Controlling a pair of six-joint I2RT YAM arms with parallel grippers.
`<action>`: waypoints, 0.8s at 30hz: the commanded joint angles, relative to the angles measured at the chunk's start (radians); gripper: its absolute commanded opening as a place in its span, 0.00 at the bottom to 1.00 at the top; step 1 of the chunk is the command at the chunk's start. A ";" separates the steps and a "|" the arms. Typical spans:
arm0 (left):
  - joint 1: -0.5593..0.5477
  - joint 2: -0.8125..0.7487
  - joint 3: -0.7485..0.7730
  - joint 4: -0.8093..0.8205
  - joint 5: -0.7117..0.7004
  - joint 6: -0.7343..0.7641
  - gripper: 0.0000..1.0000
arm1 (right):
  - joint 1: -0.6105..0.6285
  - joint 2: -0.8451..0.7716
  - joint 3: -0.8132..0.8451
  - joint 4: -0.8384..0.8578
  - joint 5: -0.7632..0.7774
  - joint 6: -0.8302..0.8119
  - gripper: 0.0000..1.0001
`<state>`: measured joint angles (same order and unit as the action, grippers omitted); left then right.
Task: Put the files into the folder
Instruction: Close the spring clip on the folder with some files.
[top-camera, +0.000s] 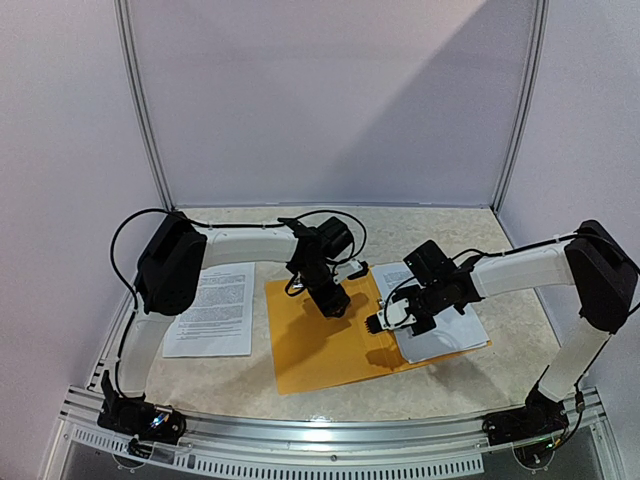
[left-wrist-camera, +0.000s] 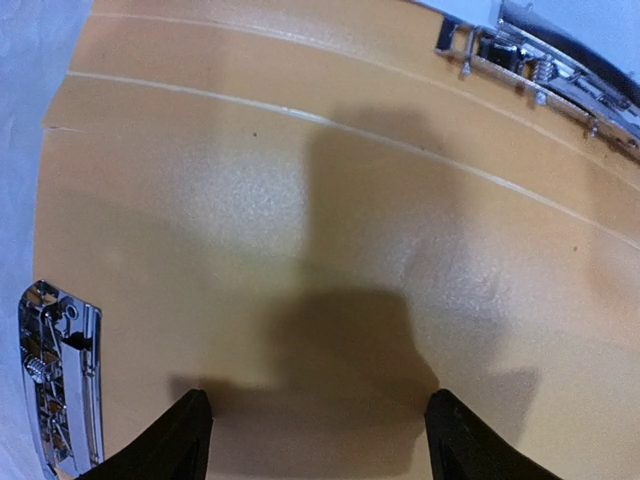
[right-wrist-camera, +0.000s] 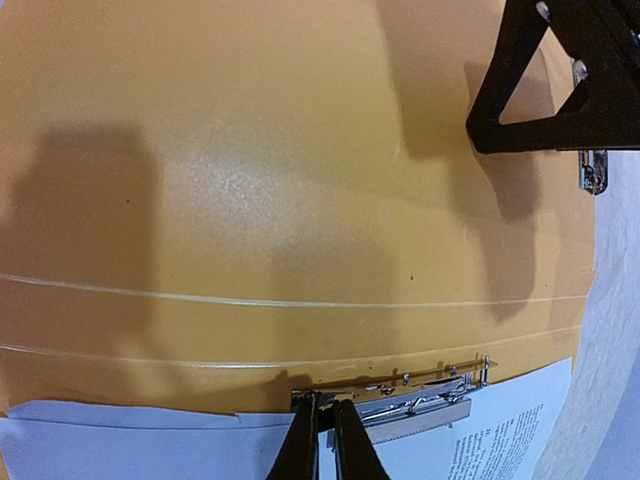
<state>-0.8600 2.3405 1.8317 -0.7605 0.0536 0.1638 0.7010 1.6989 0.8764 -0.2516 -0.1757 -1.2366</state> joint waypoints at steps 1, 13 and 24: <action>-0.017 0.162 -0.087 -0.075 0.001 0.002 0.75 | -0.004 0.063 -0.019 -0.128 0.106 0.052 0.04; -0.017 0.178 -0.098 -0.069 -0.014 0.006 0.76 | 0.005 0.019 0.007 -0.143 0.161 0.080 0.02; -0.019 0.200 -0.102 -0.066 -0.014 0.018 0.76 | 0.006 0.089 0.004 -0.137 0.261 0.104 0.00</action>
<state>-0.8600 2.3566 1.8256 -0.7082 0.0593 0.1642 0.7136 1.6974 0.9119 -0.2882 -0.0349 -1.1671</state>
